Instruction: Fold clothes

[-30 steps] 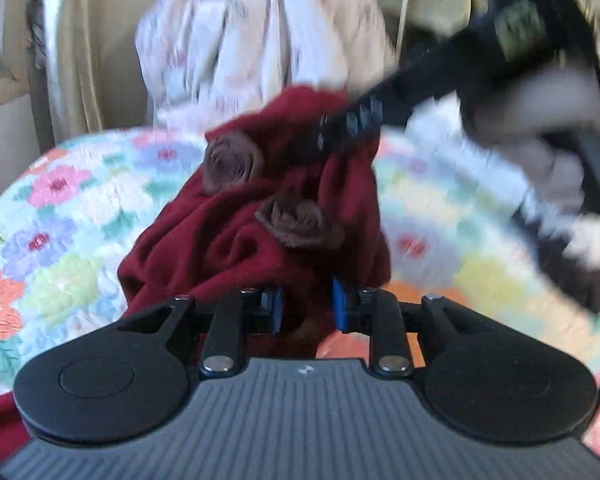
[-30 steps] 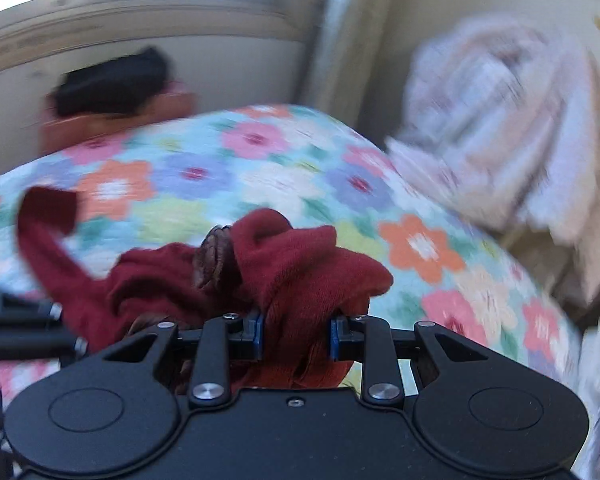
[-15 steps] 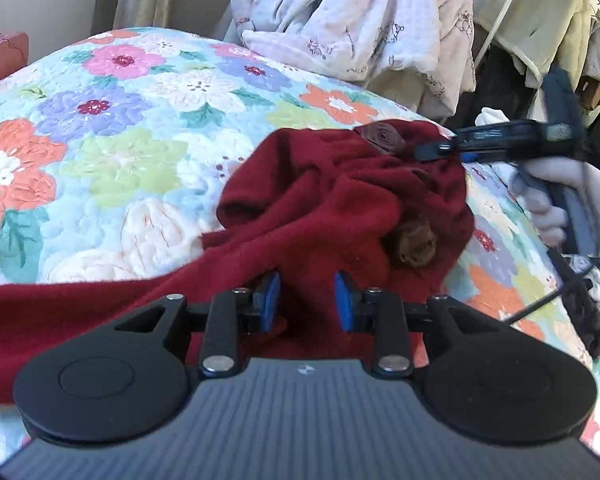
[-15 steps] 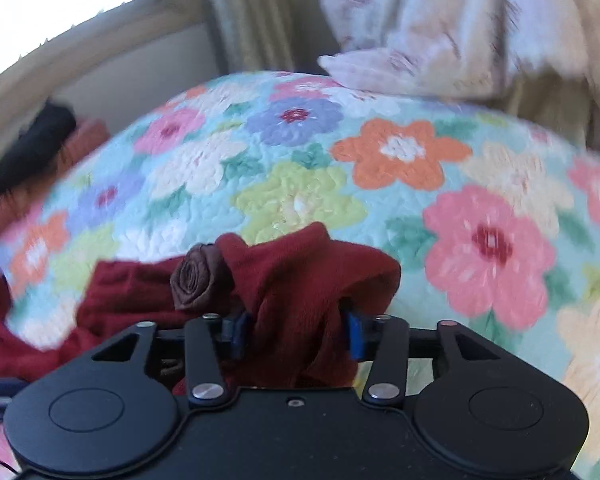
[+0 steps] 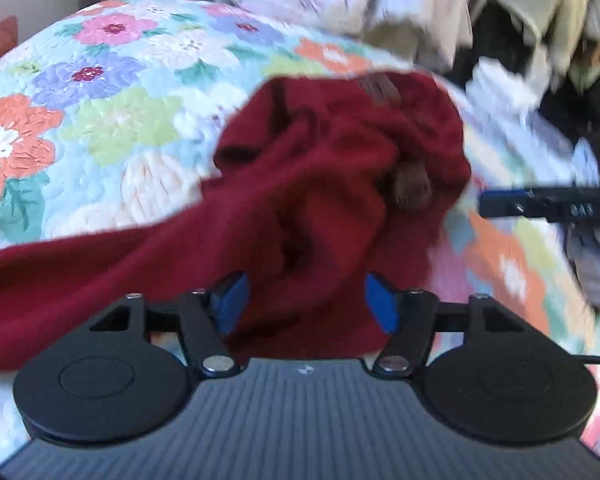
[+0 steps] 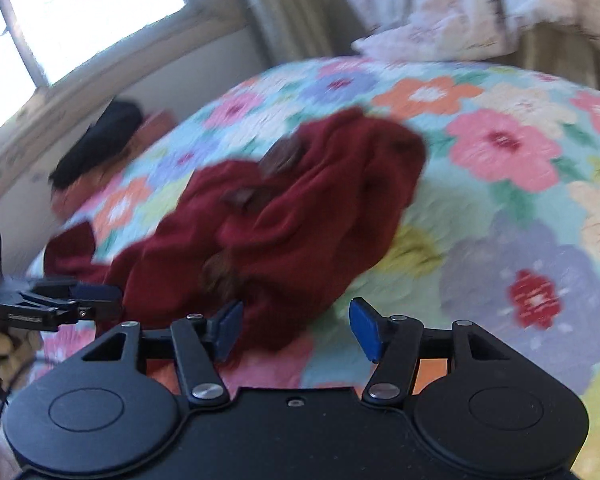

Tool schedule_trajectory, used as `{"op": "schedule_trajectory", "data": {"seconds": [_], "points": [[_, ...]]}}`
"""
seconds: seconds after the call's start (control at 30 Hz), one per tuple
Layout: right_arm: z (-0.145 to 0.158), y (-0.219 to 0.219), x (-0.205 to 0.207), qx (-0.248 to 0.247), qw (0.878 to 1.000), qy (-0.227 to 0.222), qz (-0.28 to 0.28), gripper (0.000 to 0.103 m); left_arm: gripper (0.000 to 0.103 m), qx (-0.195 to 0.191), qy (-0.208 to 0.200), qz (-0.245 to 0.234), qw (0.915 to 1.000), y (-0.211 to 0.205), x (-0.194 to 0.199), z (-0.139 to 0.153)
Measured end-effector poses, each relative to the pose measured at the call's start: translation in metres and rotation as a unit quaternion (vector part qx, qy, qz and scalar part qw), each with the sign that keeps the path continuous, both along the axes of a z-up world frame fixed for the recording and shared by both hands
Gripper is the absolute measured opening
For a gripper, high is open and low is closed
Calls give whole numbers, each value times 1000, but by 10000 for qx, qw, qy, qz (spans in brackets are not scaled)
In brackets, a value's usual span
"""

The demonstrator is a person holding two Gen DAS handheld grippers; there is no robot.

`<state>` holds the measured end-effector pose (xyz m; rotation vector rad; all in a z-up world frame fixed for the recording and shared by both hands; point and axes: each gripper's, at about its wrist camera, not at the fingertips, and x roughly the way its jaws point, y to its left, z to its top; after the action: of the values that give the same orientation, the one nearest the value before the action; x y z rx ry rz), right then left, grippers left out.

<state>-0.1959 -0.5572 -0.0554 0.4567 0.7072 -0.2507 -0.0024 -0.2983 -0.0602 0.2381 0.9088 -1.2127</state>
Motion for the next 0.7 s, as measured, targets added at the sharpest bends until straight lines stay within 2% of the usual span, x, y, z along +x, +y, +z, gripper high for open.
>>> {"op": "schedule_trajectory", "data": {"seconds": [0.07,0.17,0.2,0.27,0.3,0.33,0.37,0.4,0.47,0.57,0.7], "points": [[-11,11,9,-50,9998,43,162,66,71,96,-207,19,9997,0,-5,-1],[-29,18,22,-242,9996,116,92,71,89,224,-157,305,9992,-7,2,-15],[-36,20,26,-291,9995,135,59,71,92,228,-68,375,9990,-10,5,-22],[-49,18,34,-251,9996,95,-43,71,90,103,-89,550,9984,-13,10,-32],[-51,18,35,-256,9997,-4,-43,68,76,43,-169,600,9980,-15,12,-34],[-51,19,36,-312,9994,-109,-53,44,58,1,-255,622,9977,-16,14,-34],[-50,19,37,-351,9992,-194,-77,29,35,-50,-274,599,9978,-16,17,-33],[-46,17,38,-337,9991,-221,-159,12,26,-128,-169,505,9985,-16,21,-31],[-29,15,35,-374,9979,-388,-350,8,21,-325,-100,471,9983,-11,29,-23],[9,17,27,-640,9945,-673,-493,7,21,-711,-262,606,9953,-1,30,-5],[75,31,22,-1455,9843,-859,-505,3,20,-1103,-635,685,9895,10,18,21]]}}
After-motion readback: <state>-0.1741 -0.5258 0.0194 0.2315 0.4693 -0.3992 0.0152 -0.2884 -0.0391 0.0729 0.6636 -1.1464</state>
